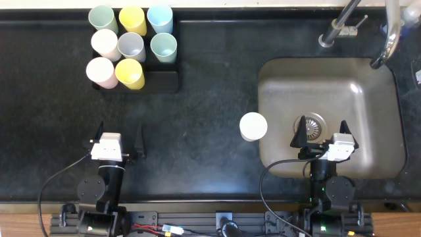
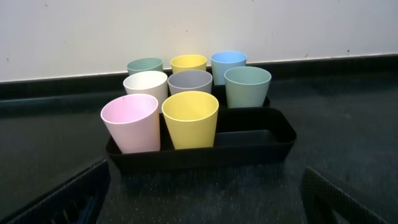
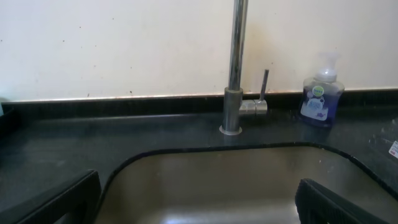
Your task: Store Cups
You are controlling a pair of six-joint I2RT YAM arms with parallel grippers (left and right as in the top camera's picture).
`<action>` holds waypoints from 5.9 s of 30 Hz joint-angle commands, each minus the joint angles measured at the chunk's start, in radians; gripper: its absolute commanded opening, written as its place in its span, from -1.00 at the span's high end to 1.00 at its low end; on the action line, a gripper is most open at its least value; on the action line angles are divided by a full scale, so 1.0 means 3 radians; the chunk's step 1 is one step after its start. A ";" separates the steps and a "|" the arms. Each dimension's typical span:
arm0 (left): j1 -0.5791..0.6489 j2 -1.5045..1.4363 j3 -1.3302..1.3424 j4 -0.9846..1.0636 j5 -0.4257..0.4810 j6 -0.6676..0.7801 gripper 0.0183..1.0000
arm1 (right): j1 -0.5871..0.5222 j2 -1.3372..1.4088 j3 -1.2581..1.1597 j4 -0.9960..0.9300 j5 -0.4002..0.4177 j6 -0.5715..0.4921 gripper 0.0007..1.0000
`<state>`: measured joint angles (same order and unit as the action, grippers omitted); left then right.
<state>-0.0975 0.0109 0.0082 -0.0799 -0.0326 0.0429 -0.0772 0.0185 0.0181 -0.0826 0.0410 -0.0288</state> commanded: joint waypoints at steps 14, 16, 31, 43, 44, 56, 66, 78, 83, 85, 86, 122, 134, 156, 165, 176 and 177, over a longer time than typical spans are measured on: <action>0.0006 -0.0029 -0.0001 -0.0014 0.0045 -0.0060 -1.00 | -0.0005 -0.0028 -0.0045 0.0045 -0.0009 0.0024 -1.00; 0.0006 -0.0029 -0.0001 -0.0014 0.0045 -0.0060 -1.00 | 0.0001 -0.0027 -0.0043 0.0042 -0.0097 0.0025 -0.99; 0.0006 -0.0029 -0.0001 -0.0014 0.0045 -0.0060 -1.00 | 0.0001 0.2797 0.3010 -0.2090 -0.1876 0.0023 -0.99; 0.0006 -0.0029 -0.0001 -0.0014 0.0045 -0.0060 -1.00 | 0.0060 0.4903 0.4420 -0.4407 -0.1689 -0.0095 -1.00; 0.0006 -0.0029 -0.0001 -0.0014 0.0045 -0.0058 -1.00 | 0.0102 0.5002 0.4420 -0.4462 -0.1621 -0.0078 -0.99; 0.0006 -0.0029 -0.0001 -0.0014 0.0045 -0.0060 -1.00 | 0.0682 0.5704 0.4420 -0.4485 -0.1016 0.0116 -1.00; 0.0006 -0.0029 -0.0001 -0.0014 0.0045 -0.0060 -1.00 | 0.0894 0.5915 0.4420 -0.4292 -0.0669 0.0225 -0.54; 0.0006 -0.0029 -0.0001 -0.0014 0.0045 -0.0060 -1.00 | 0.1071 0.5928 0.4420 -0.4056 -0.0694 0.0249 0.71; 0.0006 -0.0029 -0.0001 -0.0014 0.0045 -0.0060 -1.00 | 0.1087 0.5928 0.4420 -0.4022 -0.0696 0.0248 0.91; 0.0006 -0.0029 -0.0001 -0.0014 0.0045 -0.0058 -1.00 | 0.1109 0.5927 0.4424 -0.4003 -0.0710 0.0247 0.91; 0.0006 -0.0029 -0.0001 -0.0014 0.0045 -0.0060 -1.00 | 0.1118 0.5917 0.4435 -0.3994 -0.0729 0.0243 0.91; 0.0006 -0.0029 -0.0001 -0.0014 0.0045 -0.0060 -1.00 | 0.2391 0.7500 0.7671 -0.3861 -0.0793 0.0637 0.92; 0.0006 -0.0029 -0.0001 -0.0014 0.0045 -0.0060 -1.00 | 0.2420 0.7626 0.7669 -0.3880 -0.0530 0.0776 0.91; 0.0006 -0.0029 -0.0001 -0.0014 0.0045 -0.0060 -1.00 | 0.2534 0.7802 0.7669 -0.3787 -0.0332 0.0823 0.92; 0.0006 -0.0029 -0.0001 -0.0014 0.0045 -0.0060 -1.00 | 0.2583 0.7902 0.7669 -0.3772 -0.0305 0.0848 0.91; 0.0006 -0.0029 -0.0001 -0.0014 0.0045 -0.0060 -1.00 | 0.2591 0.7931 0.7669 -0.3759 -0.0306 0.0922 0.92; 0.0006 -0.0029 -0.0001 -0.0014 0.0045 -0.0060 -1.00 | 0.2591 0.7931 0.7669 -0.3756 -0.0306 0.0922 0.90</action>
<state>-0.0975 0.0109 0.0082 -0.0811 -0.0288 0.0322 0.6945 2.3981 2.2917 -1.2179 -0.0525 0.2359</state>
